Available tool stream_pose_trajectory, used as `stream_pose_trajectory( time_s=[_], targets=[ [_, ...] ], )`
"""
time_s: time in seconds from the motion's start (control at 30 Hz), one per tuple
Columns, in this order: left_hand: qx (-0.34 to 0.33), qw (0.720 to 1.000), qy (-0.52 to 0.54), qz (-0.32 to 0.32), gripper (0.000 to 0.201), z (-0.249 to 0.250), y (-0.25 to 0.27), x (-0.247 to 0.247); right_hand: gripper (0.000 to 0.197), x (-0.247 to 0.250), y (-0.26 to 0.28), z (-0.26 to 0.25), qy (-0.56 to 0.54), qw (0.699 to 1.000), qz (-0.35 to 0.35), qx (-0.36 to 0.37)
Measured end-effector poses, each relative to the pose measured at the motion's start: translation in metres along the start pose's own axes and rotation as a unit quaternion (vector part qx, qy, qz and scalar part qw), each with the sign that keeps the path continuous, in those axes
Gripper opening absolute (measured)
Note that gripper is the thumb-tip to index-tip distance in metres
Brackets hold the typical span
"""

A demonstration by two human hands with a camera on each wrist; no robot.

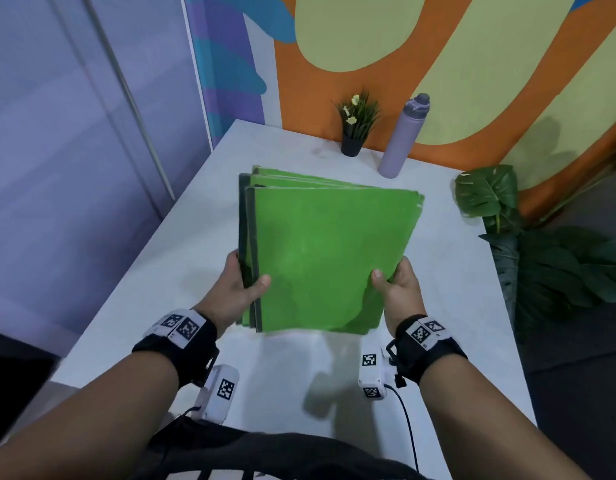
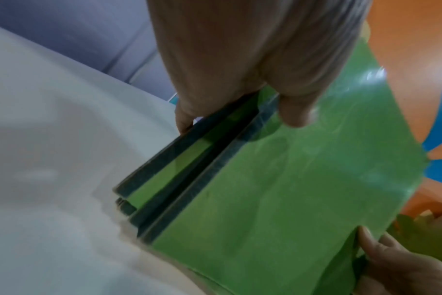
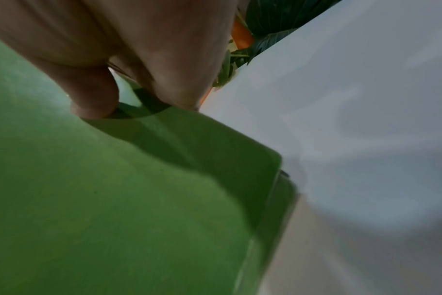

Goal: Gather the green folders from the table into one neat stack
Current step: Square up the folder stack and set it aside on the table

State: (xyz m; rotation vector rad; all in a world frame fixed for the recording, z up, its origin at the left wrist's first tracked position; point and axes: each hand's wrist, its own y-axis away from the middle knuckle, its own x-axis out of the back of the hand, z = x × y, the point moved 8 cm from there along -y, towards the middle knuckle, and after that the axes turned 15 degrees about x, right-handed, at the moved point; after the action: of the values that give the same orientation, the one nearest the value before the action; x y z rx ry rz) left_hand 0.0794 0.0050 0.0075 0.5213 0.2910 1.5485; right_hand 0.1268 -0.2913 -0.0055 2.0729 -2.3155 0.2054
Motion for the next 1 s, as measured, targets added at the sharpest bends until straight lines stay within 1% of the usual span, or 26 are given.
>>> stream_pose_trajectory(
  time_s=[0.07,0.13,0.17,0.23,0.33,0.4,0.47,0.53,0.6,0.67,0.77,0.87,0.93,1.0],
  targets=[
    [-0.014,0.999,0.01,0.031,0.049,0.001,-0.006,0.008,0.035,-0.005,0.007,-0.012,-0.05,0.998,-0.007,0.022],
    [-0.007,0.998,0.026,0.049,0.051,-0.006,-0.01,0.014,0.045,-0.01,0.015,-0.018,-0.095,0.995,-0.019,0.028],
    [-0.003,0.998,0.033,0.051,0.055,-0.009,-0.009,0.014,0.051,-0.01,0.018,-0.017,-0.112,0.993,-0.023,0.023],
    [0.004,0.998,0.046,0.045,0.07,-0.016,-0.009,0.012,0.062,-0.009,0.02,-0.016,-0.128,0.992,-0.014,0.009],
    [-0.003,0.995,0.086,0.044,0.085,-0.017,-0.009,0.013,0.07,-0.003,0.021,-0.015,-0.134,0.991,0.018,-0.011],
    [-0.008,0.993,0.113,0.041,0.09,-0.015,-0.007,0.011,0.074,-0.005,0.021,-0.017,-0.144,0.989,0.019,-0.016],
    [-0.013,0.99,0.136,0.042,0.089,-0.01,-0.002,0.006,0.077,-0.011,0.022,-0.02,-0.156,0.988,0.005,-0.015],
    [-0.014,0.988,0.151,0.037,0.088,-0.006,0.004,0.001,0.076,-0.016,0.023,-0.024,-0.164,0.986,0.004,-0.012],
    [-0.021,0.987,0.159,0.03,0.093,-0.002,0.008,0.0,0.071,-0.013,0.024,-0.027,-0.165,0.986,0.017,-0.01],
    [-0.032,0.984,0.169,0.039,0.094,0.005,0.011,0.004,0.066,-0.008,0.025,-0.03,-0.157,0.987,0.021,-0.004],
    [-0.053,0.98,0.184,0.051,0.095,0.016,0.015,0.01,0.072,-0.006,0.023,-0.035,-0.152,0.988,0.014,0.009],
    [-0.064,0.982,0.173,0.041,0.099,0.024,0.019,0.006,0.075,-0.01,0.021,-0.038,-0.167,0.986,0.011,0.012],
    [-0.063,0.982,0.172,0.036,0.096,0.025,0.021,0.004,0.067,-0.011,0.022,-0.039,-0.167,0.986,0.016,0.007],
    [-0.065,0.983,0.172,0.029,0.089,0.024,0.021,0.002,0.057,-0.012,0.024,-0.036,-0.164,0.986,0.016,-0.005]
  ],
)
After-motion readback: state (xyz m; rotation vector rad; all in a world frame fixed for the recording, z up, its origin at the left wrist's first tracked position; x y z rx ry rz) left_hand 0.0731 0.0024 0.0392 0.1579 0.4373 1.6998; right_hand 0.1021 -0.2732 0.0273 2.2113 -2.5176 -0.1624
